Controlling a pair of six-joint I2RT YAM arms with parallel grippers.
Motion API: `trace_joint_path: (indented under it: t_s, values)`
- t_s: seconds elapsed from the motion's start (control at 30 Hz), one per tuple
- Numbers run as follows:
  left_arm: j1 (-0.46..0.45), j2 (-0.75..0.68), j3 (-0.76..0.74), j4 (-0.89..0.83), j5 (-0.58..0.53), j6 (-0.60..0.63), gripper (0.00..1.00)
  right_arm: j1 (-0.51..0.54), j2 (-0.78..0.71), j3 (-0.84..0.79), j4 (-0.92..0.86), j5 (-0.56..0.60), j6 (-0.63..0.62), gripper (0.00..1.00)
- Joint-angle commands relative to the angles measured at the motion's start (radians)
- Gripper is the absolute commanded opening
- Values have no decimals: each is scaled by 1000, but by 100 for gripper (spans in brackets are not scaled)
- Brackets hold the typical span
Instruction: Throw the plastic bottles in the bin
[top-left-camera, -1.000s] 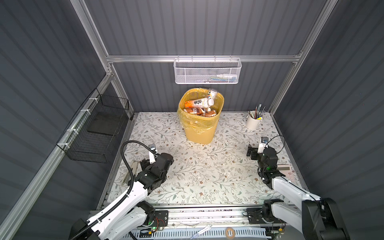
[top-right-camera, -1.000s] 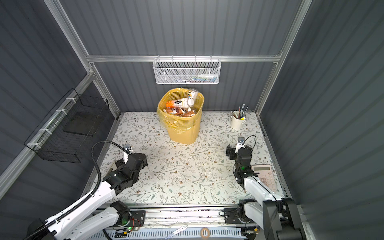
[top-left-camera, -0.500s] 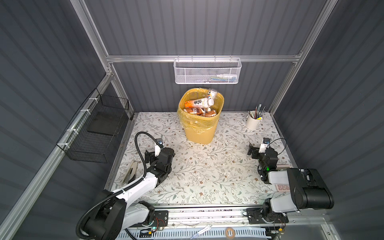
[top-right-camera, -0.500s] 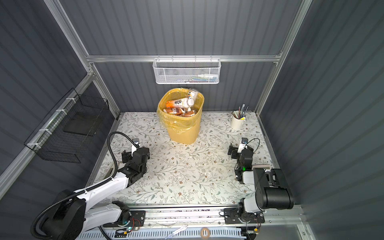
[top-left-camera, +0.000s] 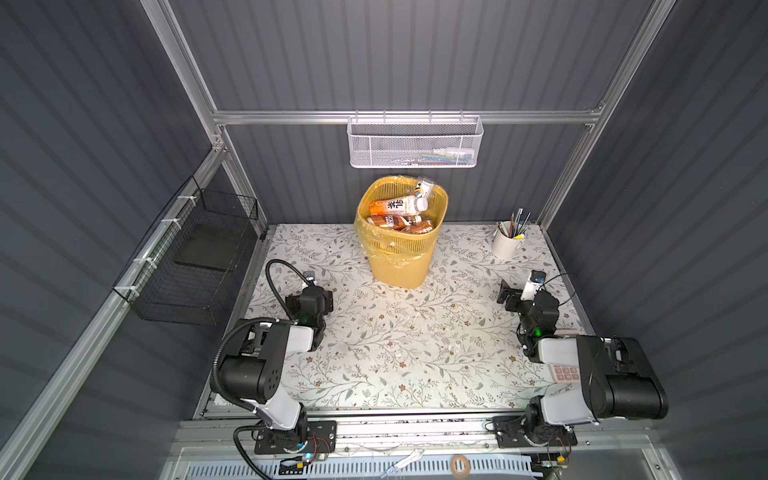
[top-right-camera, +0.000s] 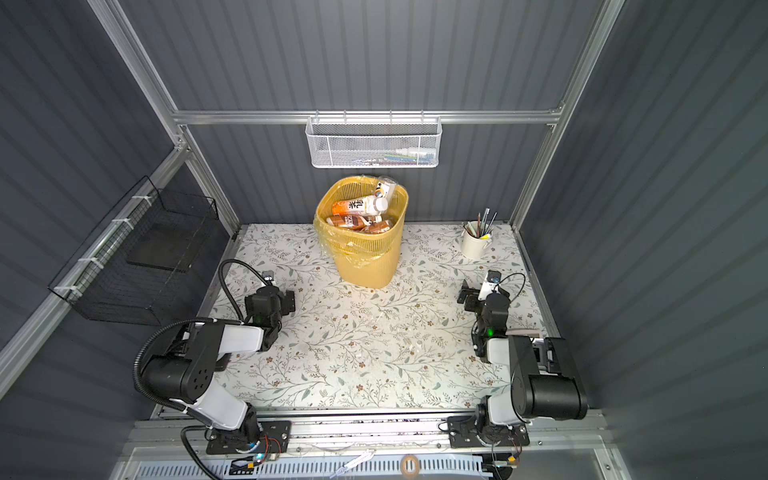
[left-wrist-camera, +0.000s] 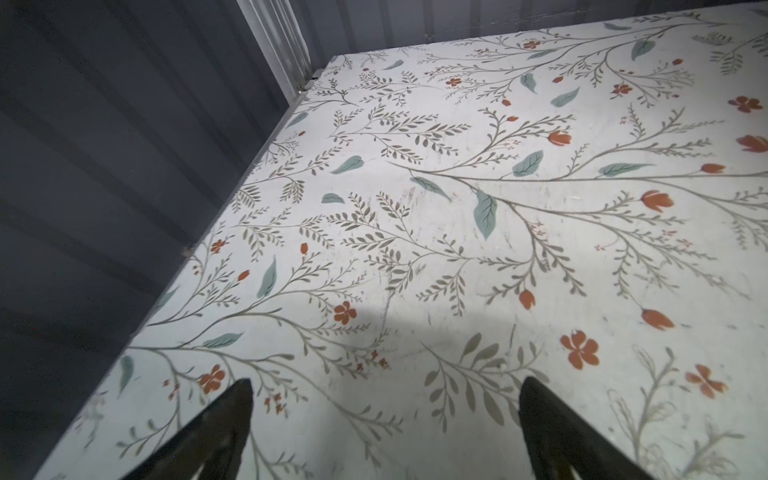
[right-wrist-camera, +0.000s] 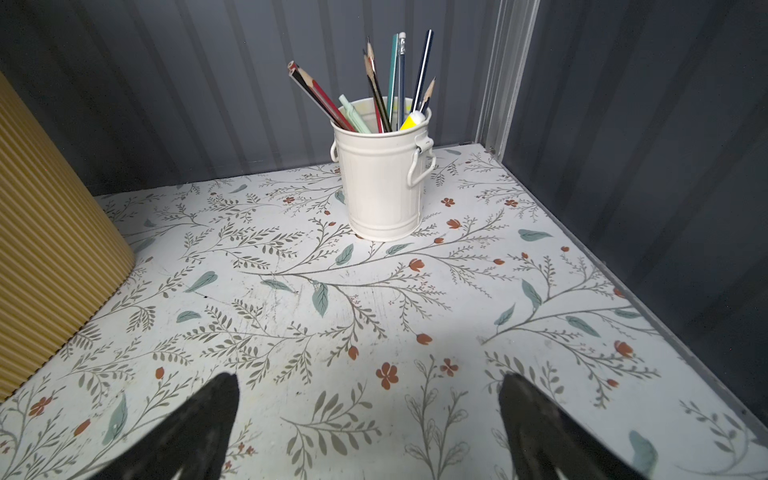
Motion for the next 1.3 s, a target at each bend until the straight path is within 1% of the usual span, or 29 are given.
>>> trace_joint_path:
  t_s: [0.0,0.07,0.13,0.23,1.27]
  values:
    - [69,68,-34,208,233,2,99,-5,0,14,-16,-8,8,99]
    - [71,44,-48,189,256,1,100,-5,0,14,-17,-9,8,99]
    - [71,61,-62,250,285,17,99,-5,0,14,-17,-9,8,99]
    - [71,62,-19,153,248,3,100,-5,0,14,-17,-8,8,99]
    - [67,66,-19,163,244,12,100,-5,0,14,-16,-9,7,99]
